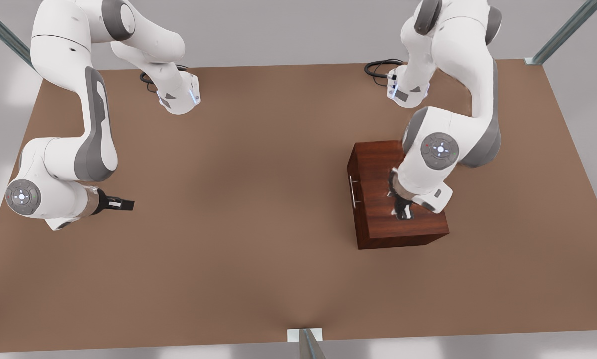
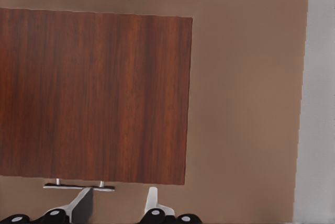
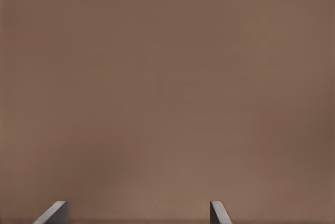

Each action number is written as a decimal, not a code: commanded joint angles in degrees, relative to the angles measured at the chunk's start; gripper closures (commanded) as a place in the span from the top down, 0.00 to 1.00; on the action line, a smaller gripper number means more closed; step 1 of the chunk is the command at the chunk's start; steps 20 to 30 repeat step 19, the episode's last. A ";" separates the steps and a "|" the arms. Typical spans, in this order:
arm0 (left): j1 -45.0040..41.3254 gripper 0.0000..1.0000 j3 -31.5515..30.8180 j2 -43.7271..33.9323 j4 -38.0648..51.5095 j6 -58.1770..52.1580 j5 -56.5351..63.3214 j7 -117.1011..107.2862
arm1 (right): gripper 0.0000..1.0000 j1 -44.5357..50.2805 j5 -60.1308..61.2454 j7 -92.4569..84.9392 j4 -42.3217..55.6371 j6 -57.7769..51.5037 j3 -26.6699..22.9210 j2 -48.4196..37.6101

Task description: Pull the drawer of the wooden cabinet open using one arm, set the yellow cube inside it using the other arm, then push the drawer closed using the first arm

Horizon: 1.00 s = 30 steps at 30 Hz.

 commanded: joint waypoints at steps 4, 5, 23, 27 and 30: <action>13.02 1.00 -1.11 -2.39 0.74 -12.36 -3.60 116.70 | 1.00 -0.02 0.03 -1.60 0.03 -0.02 0.00 -0.07; 13.02 1.00 -1.11 -2.30 0.74 -10.06 -3.77 116.79 | 1.00 -0.02 0.03 -1.60 0.03 -0.02 0.00 -0.07; 14.95 1.00 -0.67 -7.31 -8.84 2.24 -6.49 122.85 | 1.00 -0.11 0.03 -1.60 0.03 -0.02 0.00 -0.07; 14.95 1.00 -0.67 -7.31 -8.84 2.24 -6.49 122.85 | 1.00 -0.11 0.03 -1.60 0.03 -0.02 0.00 -0.07; 14.95 1.00 -0.67 -7.31 -8.84 2.24 -6.49 122.85 | 1.00 -0.11 0.03 -1.60 0.03 -0.02 0.00 -0.07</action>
